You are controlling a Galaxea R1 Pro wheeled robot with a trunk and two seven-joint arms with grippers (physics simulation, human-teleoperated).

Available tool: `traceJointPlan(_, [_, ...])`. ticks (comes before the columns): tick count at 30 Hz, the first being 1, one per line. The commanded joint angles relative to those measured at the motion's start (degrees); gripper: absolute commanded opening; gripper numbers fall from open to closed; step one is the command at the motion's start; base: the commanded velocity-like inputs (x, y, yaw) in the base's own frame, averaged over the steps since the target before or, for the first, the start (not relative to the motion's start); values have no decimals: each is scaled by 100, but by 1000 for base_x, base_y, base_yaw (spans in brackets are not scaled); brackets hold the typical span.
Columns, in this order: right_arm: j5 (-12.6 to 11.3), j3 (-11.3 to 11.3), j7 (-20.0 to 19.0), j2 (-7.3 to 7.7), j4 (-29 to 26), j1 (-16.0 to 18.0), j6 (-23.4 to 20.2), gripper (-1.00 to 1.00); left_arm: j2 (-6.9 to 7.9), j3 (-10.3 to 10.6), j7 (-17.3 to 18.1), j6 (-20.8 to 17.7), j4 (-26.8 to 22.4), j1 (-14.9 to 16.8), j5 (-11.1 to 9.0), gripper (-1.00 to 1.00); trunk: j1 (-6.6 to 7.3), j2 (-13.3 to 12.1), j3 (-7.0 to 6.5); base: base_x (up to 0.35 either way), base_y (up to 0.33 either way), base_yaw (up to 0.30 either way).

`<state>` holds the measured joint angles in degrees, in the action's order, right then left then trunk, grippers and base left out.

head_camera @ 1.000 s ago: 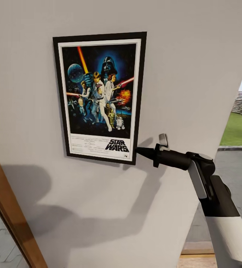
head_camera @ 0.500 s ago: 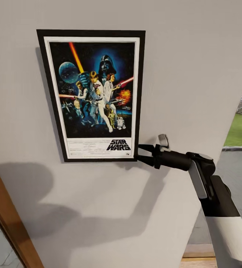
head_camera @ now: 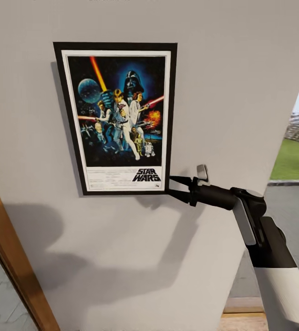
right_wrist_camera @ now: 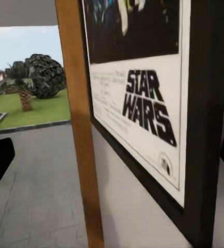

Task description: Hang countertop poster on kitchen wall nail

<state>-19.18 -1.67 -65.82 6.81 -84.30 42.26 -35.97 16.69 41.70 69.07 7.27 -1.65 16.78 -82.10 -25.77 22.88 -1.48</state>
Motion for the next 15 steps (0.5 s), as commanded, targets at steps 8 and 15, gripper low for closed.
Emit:
traceJointPlan(8, [-42,-14,1,5,15,-71,-50,100,1,48,1,55,-2,0,-34,100,-2,4,-16,-140,0,0])
traceJointPlan(15, [-41,25,-1,5,43,-1151,-25,100,20,41,-4,59,-2,0,-36,100,-2,4,-80,-119,0,0])
